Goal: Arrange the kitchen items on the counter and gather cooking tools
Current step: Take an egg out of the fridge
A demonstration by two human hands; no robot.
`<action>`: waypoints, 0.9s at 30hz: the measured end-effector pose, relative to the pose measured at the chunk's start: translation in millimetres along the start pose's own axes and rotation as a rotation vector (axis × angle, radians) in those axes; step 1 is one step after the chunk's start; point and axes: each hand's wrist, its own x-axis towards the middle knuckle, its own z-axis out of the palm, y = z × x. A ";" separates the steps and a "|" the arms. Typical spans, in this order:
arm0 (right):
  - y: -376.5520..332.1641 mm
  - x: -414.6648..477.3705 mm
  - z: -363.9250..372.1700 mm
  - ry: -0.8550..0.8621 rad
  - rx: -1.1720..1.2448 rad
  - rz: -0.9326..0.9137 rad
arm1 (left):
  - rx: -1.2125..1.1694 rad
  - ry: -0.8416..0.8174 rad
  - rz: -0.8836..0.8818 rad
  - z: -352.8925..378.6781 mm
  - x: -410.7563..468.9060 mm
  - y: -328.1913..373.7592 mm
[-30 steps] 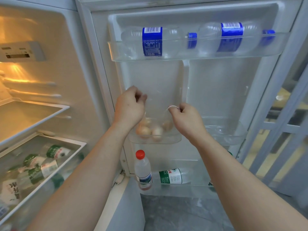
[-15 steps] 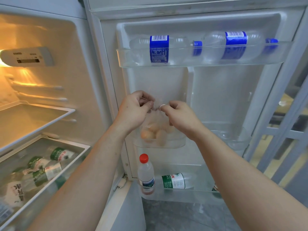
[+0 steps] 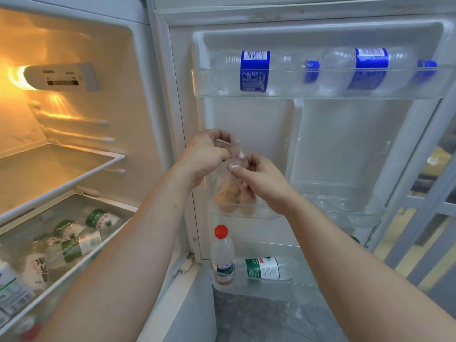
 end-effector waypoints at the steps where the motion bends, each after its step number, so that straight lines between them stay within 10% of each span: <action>1: 0.7 0.4 1.3 0.010 0.006 0.006 | 0.004 -0.003 0.003 0.2 -1.3 0.4; 9: -2.5 6.5 4.9 0.048 -0.194 0.050 | 0.201 0.250 -0.003 -10.9 -26.6 -28.9; 13: -6.0 9.0 5.3 0.105 -0.198 0.054 | 0.607 0.114 0.042 1.7 -45.6 -53.3; 27: -2.9 11.4 -7.1 -0.020 -0.556 -0.056 | 0.341 0.147 -0.023 7.2 -15.6 -54.1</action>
